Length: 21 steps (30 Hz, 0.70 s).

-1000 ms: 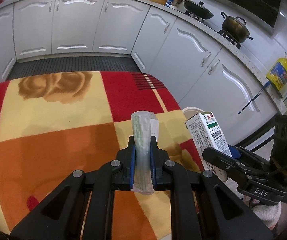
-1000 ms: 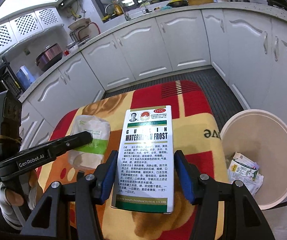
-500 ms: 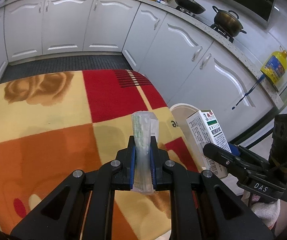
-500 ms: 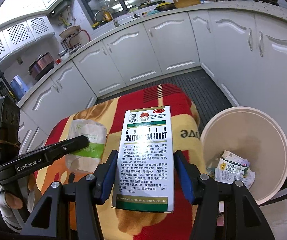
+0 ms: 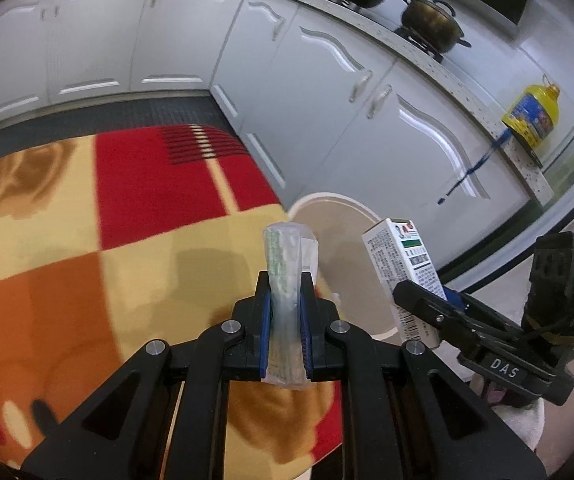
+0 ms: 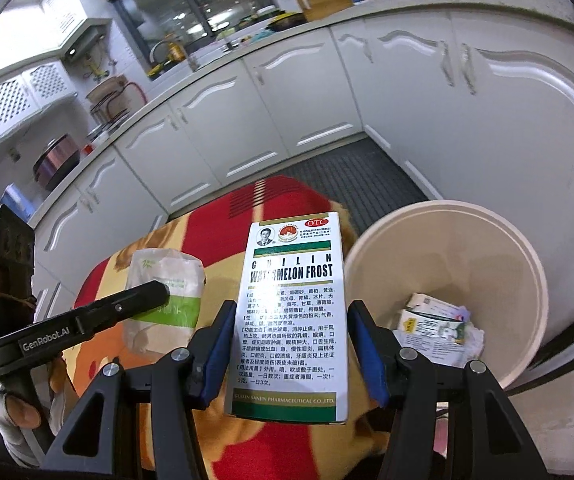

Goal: Collect trash
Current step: 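Carry the white packet and Watermelon Frost box over the bin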

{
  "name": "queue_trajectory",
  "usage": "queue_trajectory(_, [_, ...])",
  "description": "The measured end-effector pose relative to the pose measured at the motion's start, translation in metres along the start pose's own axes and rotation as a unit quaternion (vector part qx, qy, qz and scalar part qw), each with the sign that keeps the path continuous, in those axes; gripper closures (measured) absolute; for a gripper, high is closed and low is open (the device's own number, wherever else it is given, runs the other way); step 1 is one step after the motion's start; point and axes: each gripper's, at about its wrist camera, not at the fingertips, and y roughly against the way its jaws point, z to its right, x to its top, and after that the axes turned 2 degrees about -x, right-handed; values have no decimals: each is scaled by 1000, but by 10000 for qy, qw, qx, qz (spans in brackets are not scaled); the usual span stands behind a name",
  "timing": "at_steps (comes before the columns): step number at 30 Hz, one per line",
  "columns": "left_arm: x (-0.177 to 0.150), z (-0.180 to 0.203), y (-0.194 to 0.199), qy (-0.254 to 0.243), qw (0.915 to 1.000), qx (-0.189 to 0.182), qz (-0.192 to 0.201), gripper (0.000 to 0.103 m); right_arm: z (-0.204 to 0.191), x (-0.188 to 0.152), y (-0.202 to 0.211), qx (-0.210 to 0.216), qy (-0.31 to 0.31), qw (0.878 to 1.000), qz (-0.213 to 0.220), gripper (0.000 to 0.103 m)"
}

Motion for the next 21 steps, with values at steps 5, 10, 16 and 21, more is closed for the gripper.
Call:
queue_trajectory(5, [8, 23, -27, -116, 9997, -171, -149, 93, 28, 1, 2, -188, -220, 9996, 29, 49])
queue_trajectory(10, [17, 42, -57, -241, 9990, -213, -301, 93, 56, 3, -1, -371, -446, 9983, 2, 49])
queue_trajectory(16, [23, 56, -91, -330, 9980, -180, -517, 93, 88, 2, -8, -534, -695, 9961, -98, 49])
queue_trajectory(21, [25, 64, -114, -413, 9969, -119, -653, 93, 108, -1, -14, -663, -836, 9942, -163, 49])
